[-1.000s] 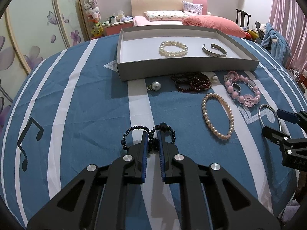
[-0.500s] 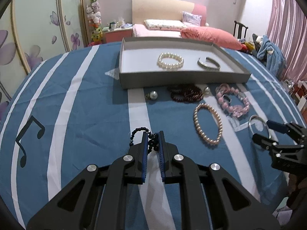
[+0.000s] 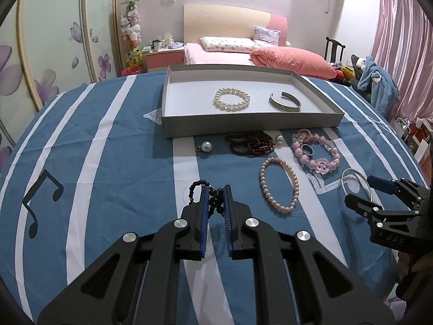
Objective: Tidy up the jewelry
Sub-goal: 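Grasp and lift the silver bangle with the right tool while the left tool grasps the black beaded bracelet, then carry the bangle and black bracelet into the tray and open both tools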
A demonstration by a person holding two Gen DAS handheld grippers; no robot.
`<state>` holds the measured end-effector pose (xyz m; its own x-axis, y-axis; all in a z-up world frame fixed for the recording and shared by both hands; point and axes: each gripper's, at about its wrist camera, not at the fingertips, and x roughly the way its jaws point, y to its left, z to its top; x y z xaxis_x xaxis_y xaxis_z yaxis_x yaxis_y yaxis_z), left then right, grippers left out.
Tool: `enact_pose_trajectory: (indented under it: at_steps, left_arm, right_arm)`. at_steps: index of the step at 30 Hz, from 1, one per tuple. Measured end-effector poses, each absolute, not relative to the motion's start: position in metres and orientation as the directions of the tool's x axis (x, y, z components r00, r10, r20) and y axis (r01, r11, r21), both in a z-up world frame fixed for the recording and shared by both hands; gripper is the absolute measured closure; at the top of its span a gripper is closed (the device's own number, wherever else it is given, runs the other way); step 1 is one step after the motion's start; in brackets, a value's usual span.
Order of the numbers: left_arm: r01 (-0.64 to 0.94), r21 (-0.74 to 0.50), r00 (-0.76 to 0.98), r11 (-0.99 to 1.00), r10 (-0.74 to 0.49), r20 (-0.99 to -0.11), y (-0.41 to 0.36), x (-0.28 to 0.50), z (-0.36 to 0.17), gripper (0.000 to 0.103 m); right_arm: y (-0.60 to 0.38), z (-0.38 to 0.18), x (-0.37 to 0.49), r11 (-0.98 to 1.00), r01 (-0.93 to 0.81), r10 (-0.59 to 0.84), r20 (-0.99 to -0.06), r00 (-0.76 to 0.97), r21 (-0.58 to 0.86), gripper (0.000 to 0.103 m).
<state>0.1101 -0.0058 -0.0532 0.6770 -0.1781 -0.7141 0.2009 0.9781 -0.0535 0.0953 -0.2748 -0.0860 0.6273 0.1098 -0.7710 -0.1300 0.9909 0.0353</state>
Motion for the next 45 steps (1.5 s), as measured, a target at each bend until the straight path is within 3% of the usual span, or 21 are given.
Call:
enact_pose_trajectory:
  at_steps: [15, 21, 31, 45]
  left_arm:
    - [0.200, -0.054, 0.678, 0.978, -0.178, -0.713, -0.007, 0.110, -0.052, 0.092]
    - [0.194, -0.076, 0.691, 0.978, -0.191, -0.698, -0.006, 0.105, -0.046, 0.092]
    - [0.184, -0.104, 0.741, 0.978, -0.207, -0.639, -0.008, 0.092, -0.035, 0.092]
    - [0.165, -0.067, 0.838, 0.984, -0.175, -0.517, -0.018, 0.078, -0.010, 0.092]
  right_arm:
    - [-0.271, -0.091, 0.105, 0.992, -0.126, 0.074, -0.808, 0.584, 0.000, 0.032]
    - [-0.277, -0.090, 0.100, 0.992, -0.111, 0.108, -0.792, 0.601, 0.051, 0.032]
    - [-0.281, -0.068, 0.084, 0.988, -0.082, 0.152, -0.681, 0.717, 0.135, 0.032]
    - [-0.268, -0.018, 0.065, 0.993, -0.074, 0.107, -0.436, 0.894, 0.091, 0.032]
